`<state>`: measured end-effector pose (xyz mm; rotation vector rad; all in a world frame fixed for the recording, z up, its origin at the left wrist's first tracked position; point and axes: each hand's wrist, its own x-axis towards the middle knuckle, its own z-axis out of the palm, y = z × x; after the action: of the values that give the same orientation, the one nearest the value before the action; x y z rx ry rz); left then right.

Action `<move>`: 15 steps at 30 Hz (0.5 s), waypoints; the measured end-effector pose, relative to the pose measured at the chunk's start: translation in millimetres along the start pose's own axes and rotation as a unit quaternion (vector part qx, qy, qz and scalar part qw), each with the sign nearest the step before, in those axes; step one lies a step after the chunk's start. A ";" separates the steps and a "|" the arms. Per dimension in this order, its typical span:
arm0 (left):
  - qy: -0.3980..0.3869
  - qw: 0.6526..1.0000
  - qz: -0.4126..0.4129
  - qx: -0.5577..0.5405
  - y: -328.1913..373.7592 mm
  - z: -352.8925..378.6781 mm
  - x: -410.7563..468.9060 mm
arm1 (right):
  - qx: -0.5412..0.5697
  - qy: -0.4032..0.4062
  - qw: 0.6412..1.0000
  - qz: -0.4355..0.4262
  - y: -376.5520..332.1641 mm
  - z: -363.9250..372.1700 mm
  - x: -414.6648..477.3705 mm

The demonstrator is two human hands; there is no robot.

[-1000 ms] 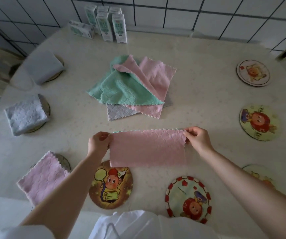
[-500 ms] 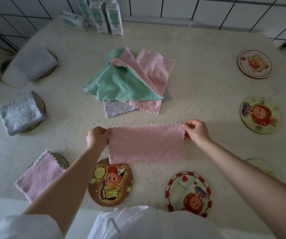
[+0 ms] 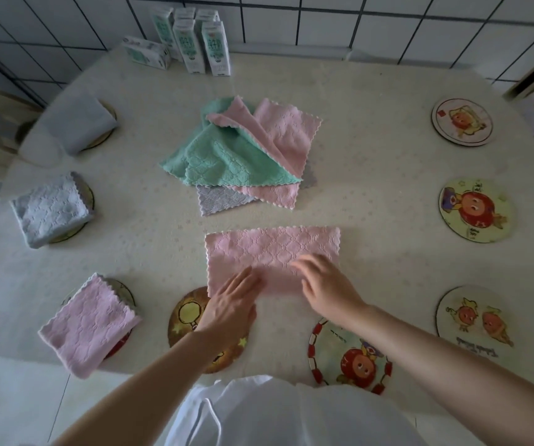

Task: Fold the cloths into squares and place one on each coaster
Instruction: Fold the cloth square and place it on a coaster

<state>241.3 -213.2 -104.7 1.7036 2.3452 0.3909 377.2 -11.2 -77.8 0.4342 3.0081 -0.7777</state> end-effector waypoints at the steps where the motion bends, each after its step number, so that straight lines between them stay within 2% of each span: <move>1: -0.012 1.000 -0.005 0.008 3.4 2.3 -2.4 | -0.023 -0.020 0.999 -0.043 -4.6 8.8 -7.0; 3: -0.029 0.999 -0.023 0.019 6.5 3.8 -7.5 | -0.082 -0.057 0.989 -0.106 -7.8 25.4 -19.8; 5: -0.037 0.998 -0.034 0.034 3.1 3.8 -14.8 | -0.135 -0.081 0.980 -0.122 -3.2 29.6 -29.5; 9: -0.085 0.992 -0.080 0.052 -16.4 1.1 -37.4 | -0.228 -0.098 0.961 -0.125 17.1 14.4 -47.7; 15: -0.105 0.981 -0.136 0.094 -33.3 -9.3 -71.6 | -0.222 -0.119 0.965 -0.066 40.4 -7.3 -74.0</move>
<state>230.4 -292.0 -105.9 1.3876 2.4711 -0.0573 459.6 6.6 -85.2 0.1162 2.8739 -0.1256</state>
